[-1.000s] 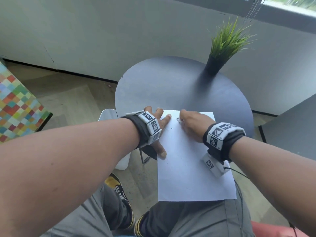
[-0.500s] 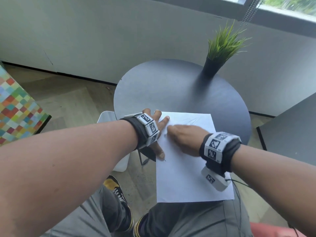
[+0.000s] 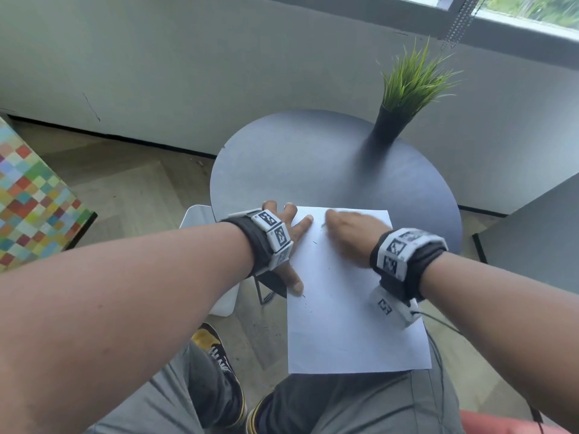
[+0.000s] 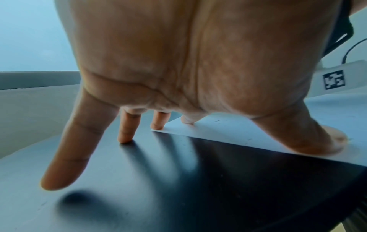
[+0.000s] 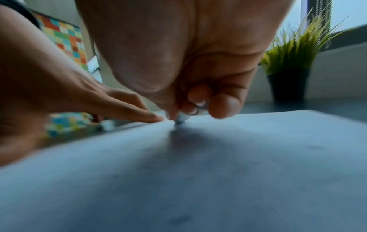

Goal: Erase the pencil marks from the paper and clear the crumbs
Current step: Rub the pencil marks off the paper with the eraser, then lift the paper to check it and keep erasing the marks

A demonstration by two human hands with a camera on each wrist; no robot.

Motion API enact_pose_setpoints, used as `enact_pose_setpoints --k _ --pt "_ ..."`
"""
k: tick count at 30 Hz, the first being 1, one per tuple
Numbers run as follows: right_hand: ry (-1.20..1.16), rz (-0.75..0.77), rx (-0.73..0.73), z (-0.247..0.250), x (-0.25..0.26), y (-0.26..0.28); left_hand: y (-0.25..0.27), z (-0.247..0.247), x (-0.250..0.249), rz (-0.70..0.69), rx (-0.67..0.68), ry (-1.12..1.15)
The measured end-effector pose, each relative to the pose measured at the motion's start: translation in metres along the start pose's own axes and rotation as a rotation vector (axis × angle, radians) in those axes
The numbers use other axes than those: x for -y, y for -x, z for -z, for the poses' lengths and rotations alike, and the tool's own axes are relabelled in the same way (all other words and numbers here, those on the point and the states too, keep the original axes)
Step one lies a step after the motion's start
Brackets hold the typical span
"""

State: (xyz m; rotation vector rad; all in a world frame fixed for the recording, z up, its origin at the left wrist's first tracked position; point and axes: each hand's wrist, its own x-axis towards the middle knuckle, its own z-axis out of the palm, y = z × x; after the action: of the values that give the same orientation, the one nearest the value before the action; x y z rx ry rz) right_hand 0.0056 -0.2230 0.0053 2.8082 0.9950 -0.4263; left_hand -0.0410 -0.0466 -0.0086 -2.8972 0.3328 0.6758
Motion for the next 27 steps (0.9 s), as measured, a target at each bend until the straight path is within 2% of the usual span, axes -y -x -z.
enact_pose_setpoints --k 2,4,8,11,14,17,19,21,23,25,27 --pt "-0.019 0.185 0.069 -0.01 0.024 0.013 0.001 0.001 -0.001 0.005 0.017 -0.005" --pt "-0.067 0.184 0.09 -0.013 0.023 0.02 0.001 0.002 -0.001 -0.003 0.017 -0.003" --pt "-0.119 -0.136 0.019 -0.003 -0.03 0.015 0.002 0.005 0.002 0.009 0.052 0.031" --pt "-0.251 -0.272 -0.086 -0.009 -0.067 0.03 0.007 0.007 0.005 0.043 0.084 0.063" --pt "-0.38 -0.437 -0.152 -0.021 -0.095 0.051 0.012 0.002 0.004 0.072 0.03 0.101" --pt "-0.421 -0.574 -0.094 -0.034 -0.108 0.069 0.016 0.0 -0.004 0.093 -0.038 0.143" --pt "-0.383 -0.642 -0.104 -0.036 -0.107 0.078 0.019 0.002 -0.009 0.096 -0.074 0.166" --pt "-0.417 -0.641 -0.157 -0.035 -0.094 0.083 0.024 0.005 -0.015 0.107 -0.119 0.199" --pt "-0.501 -0.536 -0.129 -0.034 -0.074 0.084 0.028 0.007 -0.019 0.122 -0.18 0.291" --pt "-0.582 -0.464 -0.065 -0.034 -0.058 0.082 0.031 0.01 -0.018 0.112 -0.269 0.428" --pt "-0.624 -0.472 -0.1 -0.03 -0.052 0.079 0.034 0.018 -0.014 0.098 -0.398 0.577"
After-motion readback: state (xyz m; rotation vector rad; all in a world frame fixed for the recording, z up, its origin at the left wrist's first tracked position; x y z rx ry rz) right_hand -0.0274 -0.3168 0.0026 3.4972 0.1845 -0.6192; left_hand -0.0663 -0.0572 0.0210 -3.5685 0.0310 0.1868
